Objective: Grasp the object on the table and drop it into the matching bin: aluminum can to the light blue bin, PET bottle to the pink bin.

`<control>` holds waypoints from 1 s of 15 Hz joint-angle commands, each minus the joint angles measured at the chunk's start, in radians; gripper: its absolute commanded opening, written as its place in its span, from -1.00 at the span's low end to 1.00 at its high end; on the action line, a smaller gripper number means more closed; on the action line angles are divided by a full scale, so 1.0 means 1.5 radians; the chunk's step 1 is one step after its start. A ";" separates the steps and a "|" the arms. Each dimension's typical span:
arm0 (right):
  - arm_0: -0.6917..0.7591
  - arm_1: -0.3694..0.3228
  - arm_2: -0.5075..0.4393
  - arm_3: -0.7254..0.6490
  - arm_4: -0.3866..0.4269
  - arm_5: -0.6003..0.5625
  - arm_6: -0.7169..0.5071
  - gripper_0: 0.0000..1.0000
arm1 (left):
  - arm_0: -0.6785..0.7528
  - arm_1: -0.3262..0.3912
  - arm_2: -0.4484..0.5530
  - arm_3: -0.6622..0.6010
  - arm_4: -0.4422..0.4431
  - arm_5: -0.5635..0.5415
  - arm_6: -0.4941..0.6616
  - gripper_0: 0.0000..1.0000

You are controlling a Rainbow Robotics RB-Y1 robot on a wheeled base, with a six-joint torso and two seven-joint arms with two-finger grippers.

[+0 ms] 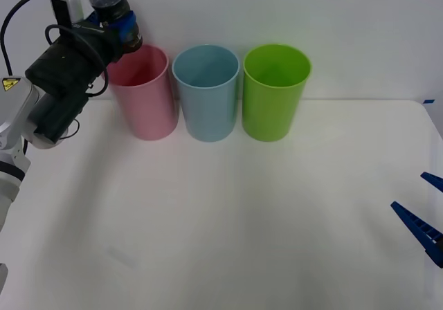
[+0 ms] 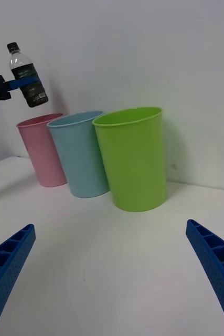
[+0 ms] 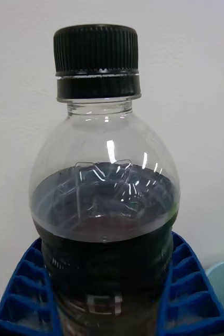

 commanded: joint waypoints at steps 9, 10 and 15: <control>0.000 0.000 0.000 0.000 0.000 0.000 0.000 1.00 | 0.016 0.014 -0.013 -0.002 0.058 -0.018 -0.005 1.00; 0.000 0.000 0.000 0.000 0.000 0.000 0.000 1.00 | 0.025 0.020 -0.013 -0.008 0.067 -0.024 -0.006 1.00; 0.000 0.000 0.000 0.000 0.000 0.000 0.000 1.00 | 0.096 0.054 -0.013 -0.064 0.129 -0.034 -0.011 1.00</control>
